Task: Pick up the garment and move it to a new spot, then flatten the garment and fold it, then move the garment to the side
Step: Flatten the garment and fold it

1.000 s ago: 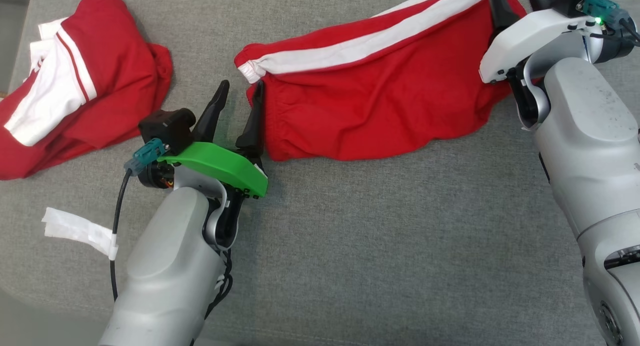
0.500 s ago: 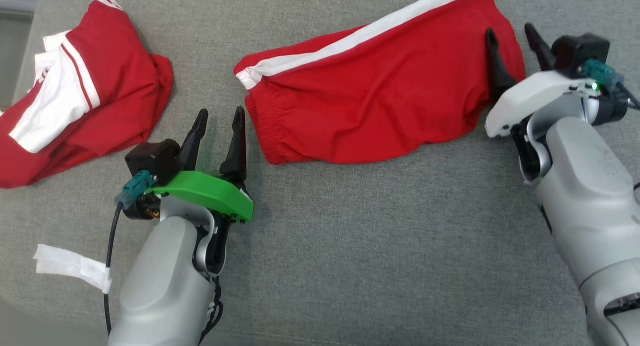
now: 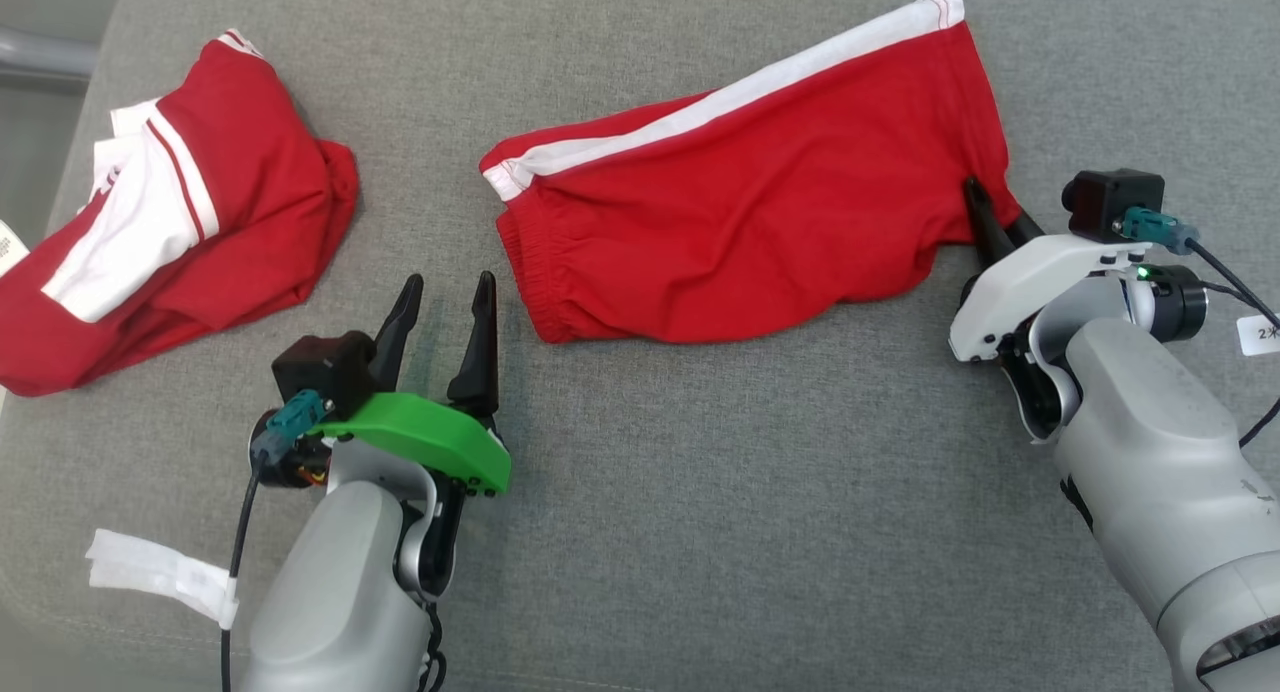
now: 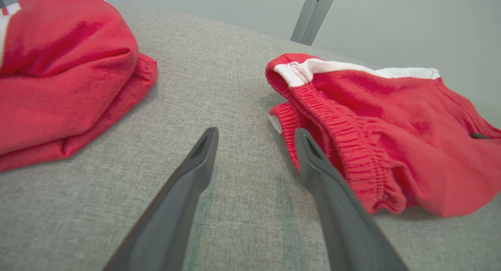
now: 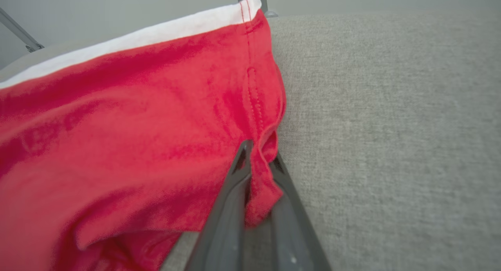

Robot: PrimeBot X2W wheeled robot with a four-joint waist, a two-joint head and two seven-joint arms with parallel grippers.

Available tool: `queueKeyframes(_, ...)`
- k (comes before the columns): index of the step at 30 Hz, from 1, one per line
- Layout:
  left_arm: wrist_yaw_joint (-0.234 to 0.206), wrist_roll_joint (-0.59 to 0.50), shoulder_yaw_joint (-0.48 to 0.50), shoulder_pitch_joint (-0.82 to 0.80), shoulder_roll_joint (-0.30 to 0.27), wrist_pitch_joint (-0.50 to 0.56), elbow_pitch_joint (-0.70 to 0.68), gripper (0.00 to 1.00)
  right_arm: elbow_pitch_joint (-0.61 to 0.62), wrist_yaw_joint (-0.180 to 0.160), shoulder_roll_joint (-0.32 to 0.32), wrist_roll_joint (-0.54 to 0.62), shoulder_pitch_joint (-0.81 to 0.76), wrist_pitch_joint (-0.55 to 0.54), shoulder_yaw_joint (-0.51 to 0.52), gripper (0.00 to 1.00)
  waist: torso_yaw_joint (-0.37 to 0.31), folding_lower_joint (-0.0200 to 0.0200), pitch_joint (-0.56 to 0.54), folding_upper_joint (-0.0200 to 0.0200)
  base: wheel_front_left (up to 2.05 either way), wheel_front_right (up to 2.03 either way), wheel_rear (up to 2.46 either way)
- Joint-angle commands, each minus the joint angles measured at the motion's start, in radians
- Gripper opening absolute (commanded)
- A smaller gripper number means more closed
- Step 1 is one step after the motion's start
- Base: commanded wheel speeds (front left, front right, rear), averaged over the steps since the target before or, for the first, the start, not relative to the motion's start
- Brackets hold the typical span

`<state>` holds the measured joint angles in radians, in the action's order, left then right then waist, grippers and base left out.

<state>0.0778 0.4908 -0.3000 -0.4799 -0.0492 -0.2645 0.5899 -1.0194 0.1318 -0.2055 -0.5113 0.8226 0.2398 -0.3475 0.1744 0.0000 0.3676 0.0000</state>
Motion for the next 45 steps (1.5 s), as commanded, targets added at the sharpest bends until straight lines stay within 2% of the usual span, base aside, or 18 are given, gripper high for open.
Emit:
queueKeyframes(1,-0.006,-0.01,0.002,0.021,-0.003,0.001,0.002,1.0,-0.019,-0.002,-0.003,-0.011,-0.038,0.003,-0.007,0.0,-0.004,0.0,-0.018,0.0,0.0,0.0,0.0)
queueKeyframes(8,-0.005,-0.042,0.051,0.084,-0.003,0.001,0.017,1.0,0.008,-0.002,0.027,-0.078,-0.083,0.025,0.043,0.0,-0.05,0.0,-0.102,0.0,0.0,0.0,0.0)
queueKeyframes(13,0.0,-0.063,0.087,0.15,-0.003,0.001,0.024,1.0,0.07,-0.002,0.026,-0.095,-0.196,0.026,0.113,0.0,-0.077,0.0,-0.179,0.0,0.0,0.0,0.0)
queueKeyframes(21,0.011,-0.105,0.16,0.261,-0.003,0.0,0.025,1.0,0.139,-0.002,0.056,-0.063,-0.37,0.026,0.22,0.0,-0.101,0.0,-0.261,0.0,0.0,0.0,0.0)
queueKeyframes(28,0.021,-0.107,0.161,0.284,-0.003,0.0,0.023,1.0,0.239,-0.002,0.057,0.036,-0.354,0.026,0.25,0.0,-0.08,0.0,-0.259,0.0,0.0,0.0,0.0)
queueKeyframes(32,0.026,-0.092,0.148,0.276,-0.003,0.0,0.034,1.0,0.316,-0.001,0.092,0.082,-0.316,0.026,0.183,0.0,-0.056,0.0,-0.26,0.0,0.0,0.0,0.0)
queueKeyframes(37,0.021,-0.076,0.132,0.266,-0.003,0.001,0.038,1.0,0.372,-0.001,0.129,0.083,-0.273,0.026,0.0,0.0,-0.006,0.0,-0.263,0.0,0.0,0.0,0.0)
queueKeyframes(40,0.017,-0.072,0.121,0.268,-0.003,0.0,0.038,1.0,0.37,-0.001,0.145,0.041,-0.262,0.026,-0.127,0.0,0.027,0.0,-0.262,0.0,0.0,0.0,0.0)
queueKeyframes(44,0.013,-0.061,0.108,0.268,-0.003,0.001,0.039,1.0,0.34,-0.001,0.151,-0.034,-0.253,0.026,-0.245,0.0,0.059,0.0,-0.256,0.0,0.0,0.0,0.0)
queueKeyframes(45,0.013,-0.061,0.105,0.267,-0.003,0.0,0.04,1.0,0.33,-0.001,0.152,-0.069,-0.257,0.026,-0.276,0.13,0.066,0.0,-0.254,0.0,0.0,0.0,0.0)
